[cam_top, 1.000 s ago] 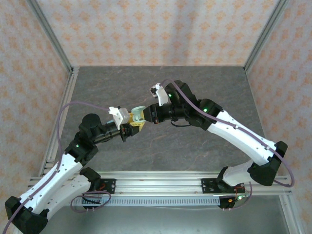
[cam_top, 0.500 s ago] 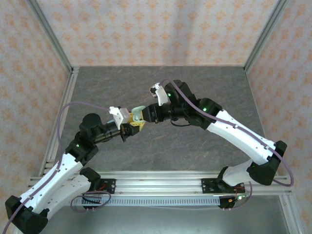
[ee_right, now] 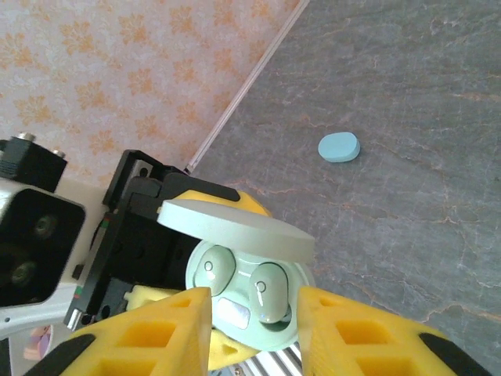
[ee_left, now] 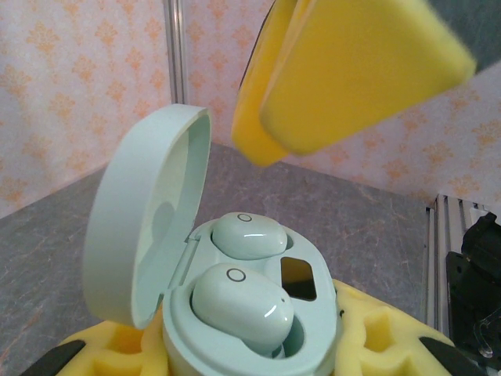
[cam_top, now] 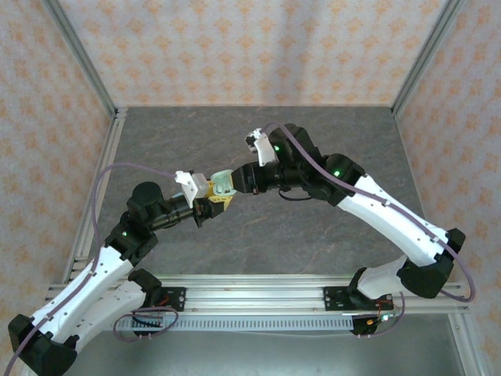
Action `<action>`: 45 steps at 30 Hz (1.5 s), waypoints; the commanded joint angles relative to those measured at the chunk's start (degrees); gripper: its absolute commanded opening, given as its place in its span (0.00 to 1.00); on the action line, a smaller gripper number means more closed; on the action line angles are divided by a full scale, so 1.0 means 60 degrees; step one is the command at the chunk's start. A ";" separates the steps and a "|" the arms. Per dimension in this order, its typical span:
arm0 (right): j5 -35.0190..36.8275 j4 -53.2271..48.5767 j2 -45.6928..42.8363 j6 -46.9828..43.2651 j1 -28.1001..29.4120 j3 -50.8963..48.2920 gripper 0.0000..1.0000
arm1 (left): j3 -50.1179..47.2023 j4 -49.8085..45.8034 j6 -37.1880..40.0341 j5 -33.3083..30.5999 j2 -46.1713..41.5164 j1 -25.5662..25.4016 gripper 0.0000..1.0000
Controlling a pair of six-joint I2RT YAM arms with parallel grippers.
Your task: Insert wireless bluetooth earbuds into charging case
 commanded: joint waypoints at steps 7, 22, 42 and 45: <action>0.1898 -0.0718 -0.0383 -0.0466 -0.0080 0.1077 0.37 | 0.0455 0.0390 0.0026 0.0317 0.0109 -0.0070 0.09; -0.0906 0.0394 0.0531 0.0116 -0.0787 0.0689 0.56 | 0.0703 0.0235 0.0039 0.0440 0.0230 -0.0117 0.09; -0.1145 0.1342 -0.1174 0.1292 -0.0872 -0.1525 0.62 | 0.0992 0.0345 -0.0025 0.0319 0.0372 -0.0120 0.10; -0.1479 0.2204 -0.1259 0.1893 -0.0919 -0.1944 0.63 | 0.0971 0.0488 -0.0158 0.0334 0.0396 -0.0114 0.10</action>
